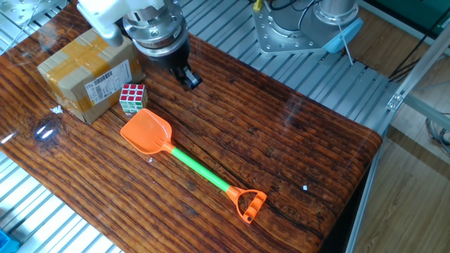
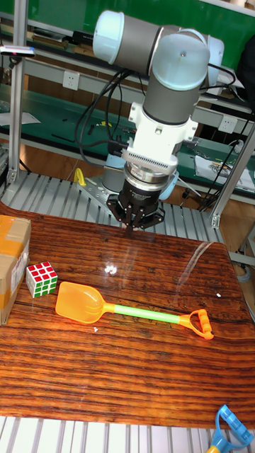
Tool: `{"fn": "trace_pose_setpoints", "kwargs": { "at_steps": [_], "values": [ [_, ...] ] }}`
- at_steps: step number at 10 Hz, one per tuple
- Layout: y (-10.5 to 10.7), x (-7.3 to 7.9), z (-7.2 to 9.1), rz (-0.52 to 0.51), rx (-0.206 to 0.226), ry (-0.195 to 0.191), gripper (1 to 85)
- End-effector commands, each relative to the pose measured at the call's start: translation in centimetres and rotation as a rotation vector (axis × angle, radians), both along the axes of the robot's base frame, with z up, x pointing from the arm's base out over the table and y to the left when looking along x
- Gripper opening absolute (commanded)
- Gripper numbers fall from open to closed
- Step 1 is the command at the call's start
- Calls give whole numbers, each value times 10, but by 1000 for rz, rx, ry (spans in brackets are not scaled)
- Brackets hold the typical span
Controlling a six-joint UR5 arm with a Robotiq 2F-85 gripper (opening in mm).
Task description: Use a shovel to scoop up an object
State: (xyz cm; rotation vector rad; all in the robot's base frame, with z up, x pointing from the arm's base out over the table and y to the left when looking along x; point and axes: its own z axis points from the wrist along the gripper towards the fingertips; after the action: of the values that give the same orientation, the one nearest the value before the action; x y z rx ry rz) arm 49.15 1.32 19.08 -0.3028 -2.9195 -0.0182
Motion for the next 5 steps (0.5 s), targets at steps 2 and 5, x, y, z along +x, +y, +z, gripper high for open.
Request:
{"fn": "trace_pose_setpoints", "kwargs": {
  "at_steps": [2, 5],
  "values": [
    [7, 25, -2, -18, 23, -96, 10],
    [-1, 39, -3, 2, -6, -150, 10]
  ]
}}
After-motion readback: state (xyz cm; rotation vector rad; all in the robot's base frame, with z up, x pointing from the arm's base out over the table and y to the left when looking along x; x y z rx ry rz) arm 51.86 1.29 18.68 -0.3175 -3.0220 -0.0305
